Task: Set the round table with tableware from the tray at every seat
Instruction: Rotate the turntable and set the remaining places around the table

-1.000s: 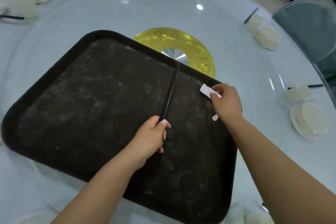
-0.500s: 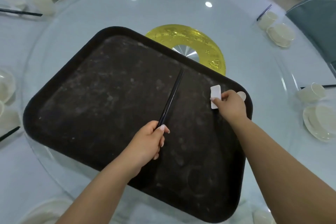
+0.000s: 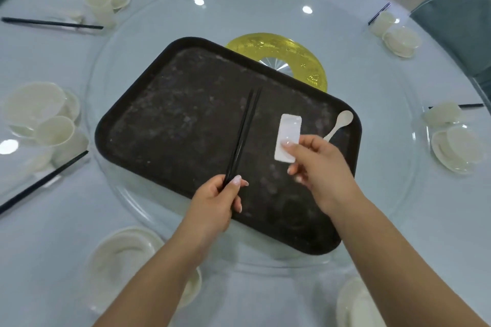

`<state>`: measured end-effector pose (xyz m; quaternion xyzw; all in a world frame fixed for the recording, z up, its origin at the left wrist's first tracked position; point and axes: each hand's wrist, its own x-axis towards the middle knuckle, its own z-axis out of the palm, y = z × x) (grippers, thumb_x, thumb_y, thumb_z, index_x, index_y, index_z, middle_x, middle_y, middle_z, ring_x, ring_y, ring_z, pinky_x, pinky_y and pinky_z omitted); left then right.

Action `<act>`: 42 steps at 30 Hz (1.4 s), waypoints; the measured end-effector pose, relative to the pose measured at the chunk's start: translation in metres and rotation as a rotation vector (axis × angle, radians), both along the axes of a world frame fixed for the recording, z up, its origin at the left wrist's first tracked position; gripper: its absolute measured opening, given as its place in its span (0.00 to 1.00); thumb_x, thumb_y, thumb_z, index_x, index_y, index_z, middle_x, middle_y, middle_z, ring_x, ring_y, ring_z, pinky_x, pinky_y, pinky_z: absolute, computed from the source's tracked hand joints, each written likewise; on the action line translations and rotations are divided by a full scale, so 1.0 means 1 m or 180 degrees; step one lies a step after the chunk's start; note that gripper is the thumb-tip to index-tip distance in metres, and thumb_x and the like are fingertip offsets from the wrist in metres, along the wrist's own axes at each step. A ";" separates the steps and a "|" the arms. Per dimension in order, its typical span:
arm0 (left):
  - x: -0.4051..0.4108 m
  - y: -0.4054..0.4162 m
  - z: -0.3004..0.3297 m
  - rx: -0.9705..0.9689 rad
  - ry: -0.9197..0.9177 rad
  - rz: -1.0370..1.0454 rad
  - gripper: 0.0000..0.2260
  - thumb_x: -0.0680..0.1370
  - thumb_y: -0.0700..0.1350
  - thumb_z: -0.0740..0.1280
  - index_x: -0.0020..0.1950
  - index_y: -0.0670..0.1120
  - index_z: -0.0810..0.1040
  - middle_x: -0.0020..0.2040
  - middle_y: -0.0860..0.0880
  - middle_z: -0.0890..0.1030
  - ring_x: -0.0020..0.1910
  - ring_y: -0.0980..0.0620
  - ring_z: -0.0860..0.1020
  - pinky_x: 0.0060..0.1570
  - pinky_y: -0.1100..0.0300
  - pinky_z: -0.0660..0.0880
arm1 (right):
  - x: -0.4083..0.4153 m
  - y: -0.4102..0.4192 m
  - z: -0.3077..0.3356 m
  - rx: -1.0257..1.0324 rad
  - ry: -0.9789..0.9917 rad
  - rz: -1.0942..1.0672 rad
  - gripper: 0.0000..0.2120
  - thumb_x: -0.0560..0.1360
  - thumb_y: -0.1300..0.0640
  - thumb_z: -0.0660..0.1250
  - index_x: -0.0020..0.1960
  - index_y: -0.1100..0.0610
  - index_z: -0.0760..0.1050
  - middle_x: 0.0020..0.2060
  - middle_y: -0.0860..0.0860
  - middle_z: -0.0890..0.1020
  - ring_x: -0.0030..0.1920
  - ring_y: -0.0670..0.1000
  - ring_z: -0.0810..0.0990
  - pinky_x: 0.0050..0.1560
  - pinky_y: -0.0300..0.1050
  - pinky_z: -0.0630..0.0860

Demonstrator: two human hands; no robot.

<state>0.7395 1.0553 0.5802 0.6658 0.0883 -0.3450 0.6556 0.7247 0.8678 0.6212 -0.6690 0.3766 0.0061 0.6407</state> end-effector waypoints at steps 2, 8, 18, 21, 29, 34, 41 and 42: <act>-0.021 0.011 0.008 -0.0061 0.0036 0.0075 0.09 0.80 0.51 0.64 0.49 0.48 0.81 0.30 0.49 0.77 0.21 0.57 0.63 0.21 0.65 0.60 | -0.026 0.030 -0.001 0.0381 -0.0018 -0.0002 0.09 0.73 0.57 0.73 0.51 0.58 0.79 0.32 0.53 0.81 0.24 0.45 0.71 0.23 0.36 0.66; -0.072 0.051 0.012 0.0077 0.0154 0.0036 0.11 0.78 0.56 0.66 0.48 0.49 0.81 0.39 0.49 0.84 0.21 0.57 0.63 0.22 0.63 0.62 | -0.095 0.110 -0.019 0.0615 0.0364 -0.0017 0.07 0.73 0.57 0.73 0.50 0.55 0.79 0.35 0.50 0.82 0.23 0.43 0.70 0.25 0.35 0.67; -0.126 0.120 0.011 0.0386 -0.0188 -0.0623 0.08 0.79 0.56 0.64 0.43 0.58 0.80 0.39 0.53 0.85 0.22 0.59 0.67 0.23 0.66 0.64 | -0.164 0.167 -0.024 0.0501 0.0287 0.0502 0.07 0.75 0.52 0.70 0.50 0.54 0.77 0.33 0.48 0.83 0.26 0.47 0.76 0.25 0.38 0.70; -0.135 0.137 0.009 0.0564 -0.0369 -0.0769 0.08 0.80 0.52 0.65 0.45 0.52 0.81 0.40 0.52 0.85 0.26 0.62 0.75 0.26 0.72 0.67 | -0.177 0.171 -0.030 0.0080 0.0330 0.0581 0.08 0.75 0.45 0.68 0.51 0.47 0.76 0.42 0.47 0.84 0.28 0.46 0.79 0.28 0.38 0.73; -0.150 0.173 -0.015 0.1090 -0.0690 -0.1196 0.05 0.78 0.50 0.67 0.45 0.51 0.81 0.37 0.54 0.84 0.35 0.59 0.81 0.38 0.71 0.73 | -0.206 0.187 -0.058 -0.0117 0.0509 0.0870 0.05 0.76 0.55 0.69 0.45 0.56 0.80 0.36 0.50 0.85 0.29 0.45 0.79 0.30 0.39 0.75; -0.162 0.183 -0.041 0.1462 -0.0805 -0.0950 0.06 0.79 0.47 0.67 0.54 0.55 0.78 0.44 0.56 0.83 0.42 0.60 0.82 0.43 0.69 0.74 | -0.213 0.192 -0.082 0.0114 0.1057 0.0829 0.09 0.76 0.57 0.69 0.45 0.63 0.79 0.37 0.53 0.86 0.28 0.48 0.79 0.30 0.39 0.75; -0.169 0.187 -0.063 0.1549 -0.1006 -0.1143 0.11 0.80 0.46 0.64 0.57 0.63 0.74 0.49 0.64 0.80 0.49 0.66 0.77 0.42 0.74 0.70 | -0.217 0.199 -0.115 -0.0215 0.1323 0.0906 0.08 0.77 0.56 0.68 0.45 0.62 0.78 0.35 0.52 0.84 0.28 0.46 0.78 0.31 0.39 0.76; -0.170 0.187 -0.065 0.1586 -0.1009 -0.1193 0.10 0.80 0.45 0.64 0.54 0.62 0.74 0.48 0.63 0.80 0.47 0.66 0.77 0.41 0.74 0.70 | -0.215 0.201 -0.118 -0.0255 0.1312 0.0870 0.08 0.77 0.56 0.68 0.45 0.62 0.78 0.34 0.52 0.84 0.28 0.47 0.78 0.31 0.40 0.76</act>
